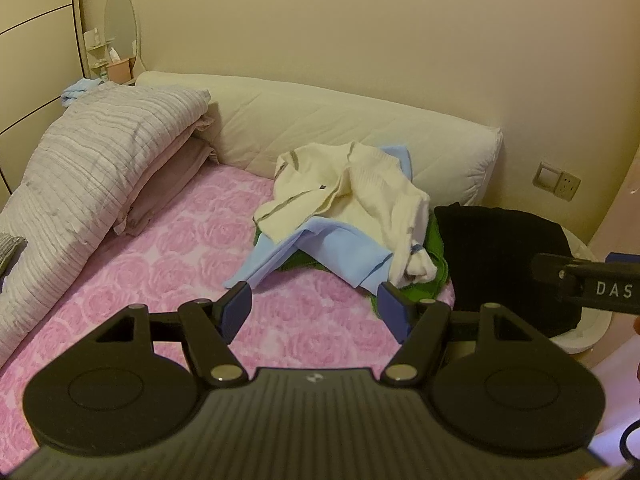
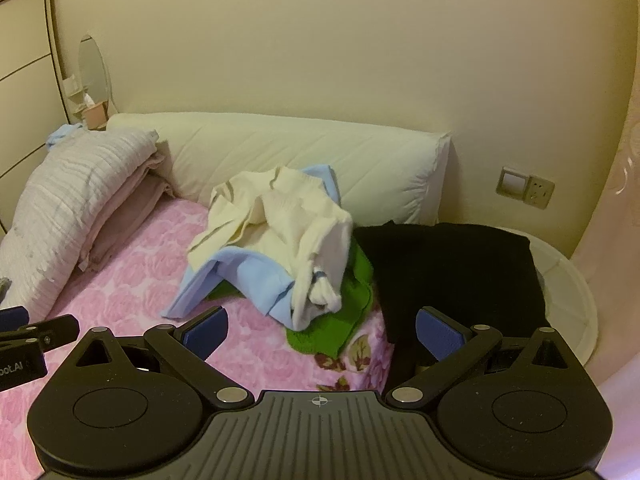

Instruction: Fold clothes

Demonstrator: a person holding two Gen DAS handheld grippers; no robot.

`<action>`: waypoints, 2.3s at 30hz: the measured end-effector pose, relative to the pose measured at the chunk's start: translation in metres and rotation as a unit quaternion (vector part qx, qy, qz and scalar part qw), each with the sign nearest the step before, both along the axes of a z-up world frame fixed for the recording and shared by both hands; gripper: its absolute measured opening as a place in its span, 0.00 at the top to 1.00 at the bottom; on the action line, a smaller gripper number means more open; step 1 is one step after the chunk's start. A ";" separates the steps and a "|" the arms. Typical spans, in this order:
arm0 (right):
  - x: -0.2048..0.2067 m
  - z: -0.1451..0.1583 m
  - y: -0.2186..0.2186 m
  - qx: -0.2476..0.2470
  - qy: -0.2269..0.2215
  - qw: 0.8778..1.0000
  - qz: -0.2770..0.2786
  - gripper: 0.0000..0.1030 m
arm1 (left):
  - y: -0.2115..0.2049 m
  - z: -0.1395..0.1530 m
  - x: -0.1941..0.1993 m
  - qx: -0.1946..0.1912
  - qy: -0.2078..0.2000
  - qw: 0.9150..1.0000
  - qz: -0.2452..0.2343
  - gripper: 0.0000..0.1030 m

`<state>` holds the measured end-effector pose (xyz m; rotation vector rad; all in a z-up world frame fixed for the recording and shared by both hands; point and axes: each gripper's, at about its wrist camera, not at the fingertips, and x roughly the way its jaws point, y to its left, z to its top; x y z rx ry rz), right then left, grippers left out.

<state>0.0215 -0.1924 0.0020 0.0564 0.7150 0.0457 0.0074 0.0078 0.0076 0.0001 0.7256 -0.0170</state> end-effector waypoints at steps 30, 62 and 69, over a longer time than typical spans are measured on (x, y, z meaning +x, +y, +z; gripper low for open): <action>0.122 -0.043 -0.005 0.012 0.069 0.997 0.018 0.00 | 0.008 -0.054 0.142 -0.008 0.087 0.996 0.007 0.35; 0.398 -0.197 -0.057 0.088 0.218 0.972 0.009 0.04 | -0.029 -0.206 0.435 0.002 0.164 0.985 -0.054 0.37; 0.422 -0.229 -0.068 0.151 0.215 0.965 -0.024 0.04 | -0.032 -0.249 0.477 -0.011 0.175 0.982 -0.066 0.37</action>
